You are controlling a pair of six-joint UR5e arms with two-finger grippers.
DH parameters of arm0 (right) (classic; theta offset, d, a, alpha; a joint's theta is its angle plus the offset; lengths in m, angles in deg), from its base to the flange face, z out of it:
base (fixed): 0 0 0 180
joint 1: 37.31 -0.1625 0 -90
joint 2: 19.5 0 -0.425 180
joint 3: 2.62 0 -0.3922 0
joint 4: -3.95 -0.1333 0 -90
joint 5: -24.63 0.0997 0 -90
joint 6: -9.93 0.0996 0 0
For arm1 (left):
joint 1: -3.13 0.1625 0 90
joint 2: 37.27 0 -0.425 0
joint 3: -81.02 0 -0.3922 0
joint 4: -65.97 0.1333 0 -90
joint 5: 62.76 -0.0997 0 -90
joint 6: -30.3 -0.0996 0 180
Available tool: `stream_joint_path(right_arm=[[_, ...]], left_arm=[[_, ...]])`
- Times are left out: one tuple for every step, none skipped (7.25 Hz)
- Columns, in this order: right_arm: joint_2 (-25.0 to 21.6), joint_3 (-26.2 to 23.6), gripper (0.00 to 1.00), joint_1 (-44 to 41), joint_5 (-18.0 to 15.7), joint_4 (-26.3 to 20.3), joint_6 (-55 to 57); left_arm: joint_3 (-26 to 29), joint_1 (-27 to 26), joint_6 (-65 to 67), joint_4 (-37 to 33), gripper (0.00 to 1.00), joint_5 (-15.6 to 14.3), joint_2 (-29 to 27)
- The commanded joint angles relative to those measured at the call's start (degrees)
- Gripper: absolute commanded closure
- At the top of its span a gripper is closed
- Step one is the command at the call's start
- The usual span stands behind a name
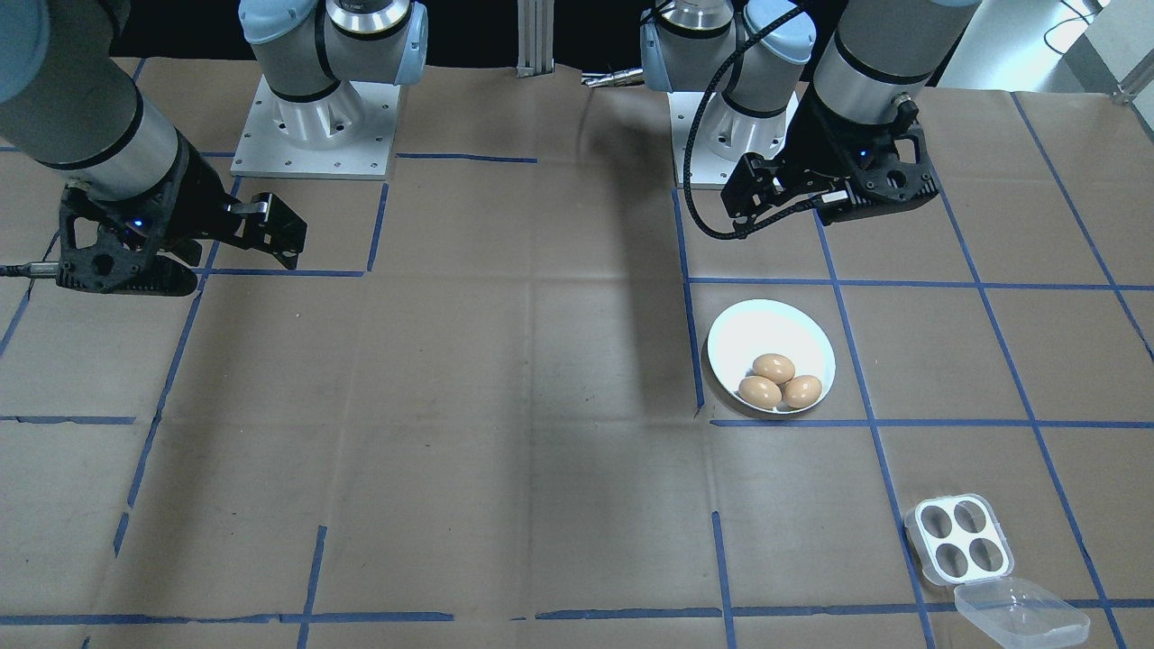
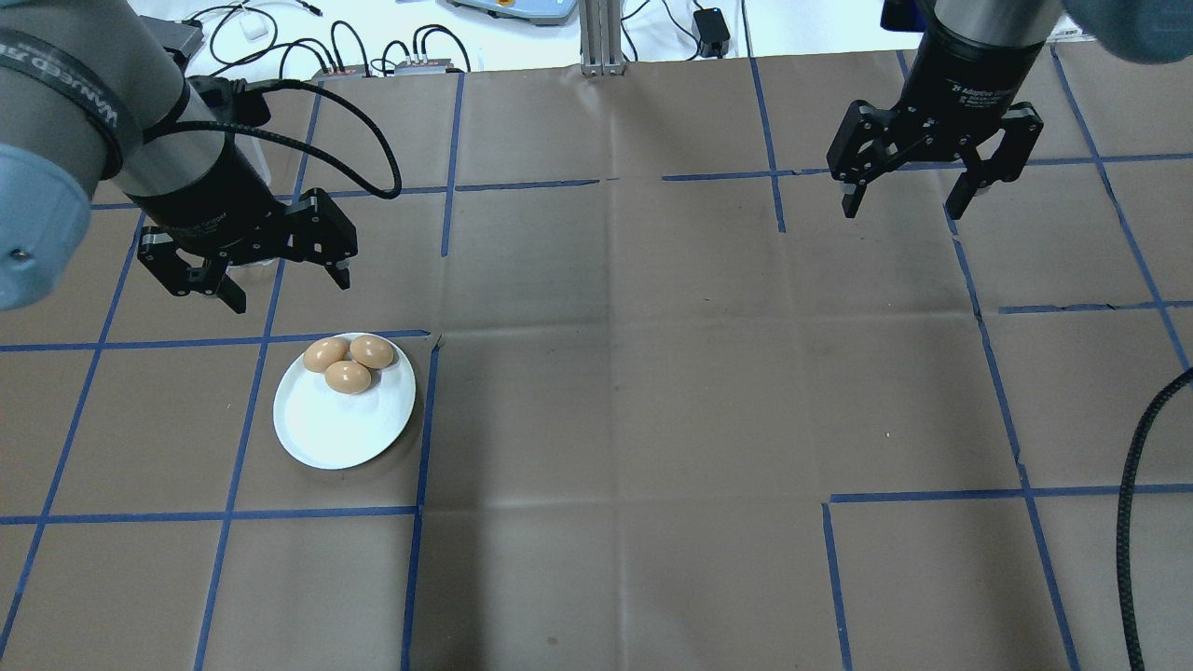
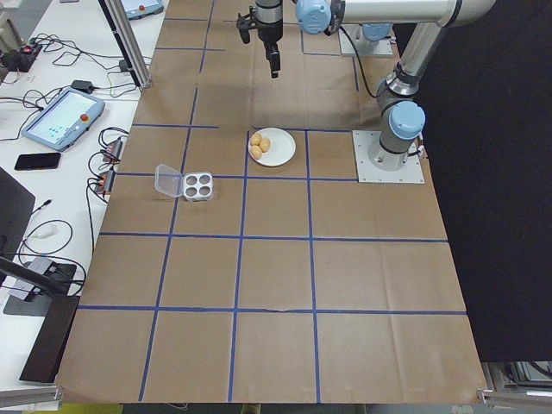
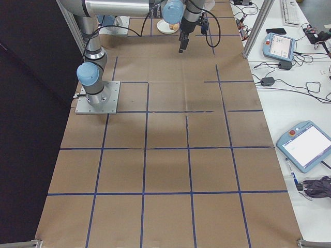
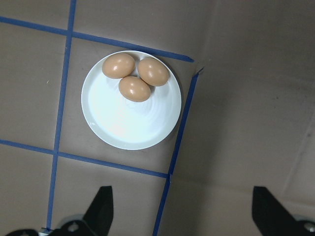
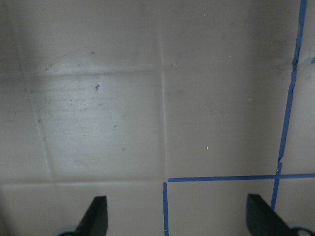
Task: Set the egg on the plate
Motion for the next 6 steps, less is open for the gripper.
stream_joint_path(right_arm=[[0.0,0.0,0.0,0.0,0.1,0.0,0.0],[0.0,0.0,0.0,0.0,0.1,0.0,0.0],[0.0,0.0,0.0,0.0,0.1,0.0,0.0],[0.0,0.0,0.0,0.0,0.1,0.0,0.0],[0.0,0.0,0.0,0.0,0.1,0.0,0.0],[0.0,0.0,0.0,0.0,0.1,0.0,0.0]], left_arm=[[1.6,-1.7,-1.3,-0.2,0.0,-0.3,-0.8],[1.4,-1.8,-5.4,-0.3,0.0,-0.3,-0.8],[1.6,-1.6,-8.0,-0.3,0.0,-0.3,-0.2],[1.6,-1.6,-9.1,-0.3,0.0,-0.4,-0.5],[1.6,-1.6,-9.2,-0.3,0.0,-0.4,-0.5],[1.6,-1.6,-9.2,-0.3,0.0,-0.4,-0.5]])
